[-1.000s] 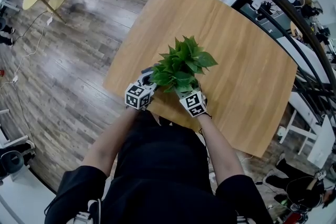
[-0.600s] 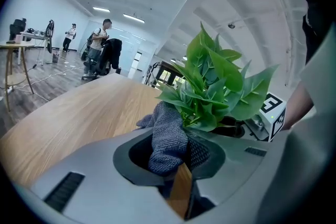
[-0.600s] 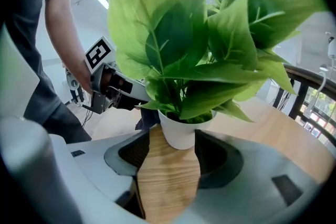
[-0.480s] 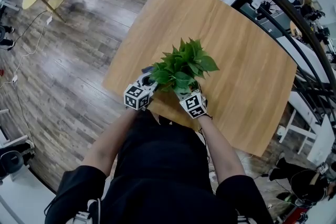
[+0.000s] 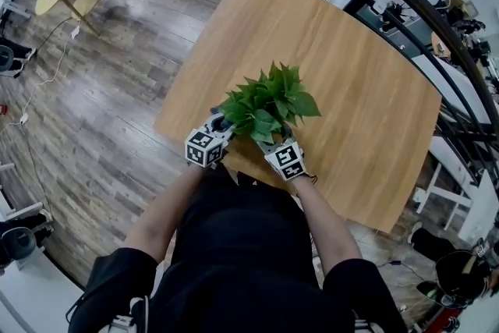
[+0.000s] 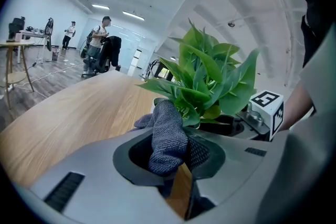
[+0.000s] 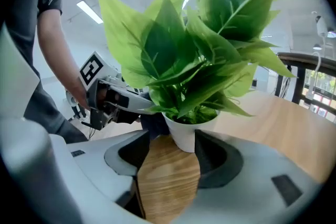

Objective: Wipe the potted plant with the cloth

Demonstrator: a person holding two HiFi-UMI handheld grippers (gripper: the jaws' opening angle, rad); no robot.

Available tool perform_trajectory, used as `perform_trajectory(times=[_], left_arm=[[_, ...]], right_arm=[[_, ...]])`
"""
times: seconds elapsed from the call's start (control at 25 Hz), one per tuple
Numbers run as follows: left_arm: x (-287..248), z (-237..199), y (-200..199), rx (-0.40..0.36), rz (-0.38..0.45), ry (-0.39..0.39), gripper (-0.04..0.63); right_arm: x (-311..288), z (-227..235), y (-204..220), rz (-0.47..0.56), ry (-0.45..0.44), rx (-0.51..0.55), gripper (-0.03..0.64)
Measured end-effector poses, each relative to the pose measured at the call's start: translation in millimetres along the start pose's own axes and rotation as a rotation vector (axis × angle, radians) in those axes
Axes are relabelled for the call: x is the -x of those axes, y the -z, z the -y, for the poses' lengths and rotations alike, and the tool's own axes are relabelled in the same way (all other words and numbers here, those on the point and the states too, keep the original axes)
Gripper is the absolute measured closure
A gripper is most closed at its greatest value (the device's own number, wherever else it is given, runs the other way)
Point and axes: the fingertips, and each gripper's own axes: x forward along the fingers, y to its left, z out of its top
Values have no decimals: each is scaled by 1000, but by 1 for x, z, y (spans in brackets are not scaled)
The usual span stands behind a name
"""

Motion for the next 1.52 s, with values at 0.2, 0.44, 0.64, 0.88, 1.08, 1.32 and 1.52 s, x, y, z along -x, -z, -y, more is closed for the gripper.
perform_trajectory(times=[0.2,0.44,0.64,0.88,1.08,1.32,1.52], left_arm=[[3,6,-4,8,-4,0,486],[24,14,2,32,12,-5,486],[60,42,-3,28,59,26,486],[111,83,-20,0,76,135,486],[150,123,-45,-114,102,245,486],[208,148,-60,-212,167,347,486],[230,157,-74,-197,182,379,486]], right_arm=[[0,-35,-5,-11,-84,142,359],[17,-39,-1,31,-55,9,360],[61,-55,-43,185,-39,-9,376],[116,-90,-121,442,66,-99,578],[157,-120,-158,564,185,-145,592],[189,-179,-192,670,353,-126,598],[195,-199,-190,619,486,-131,600]])
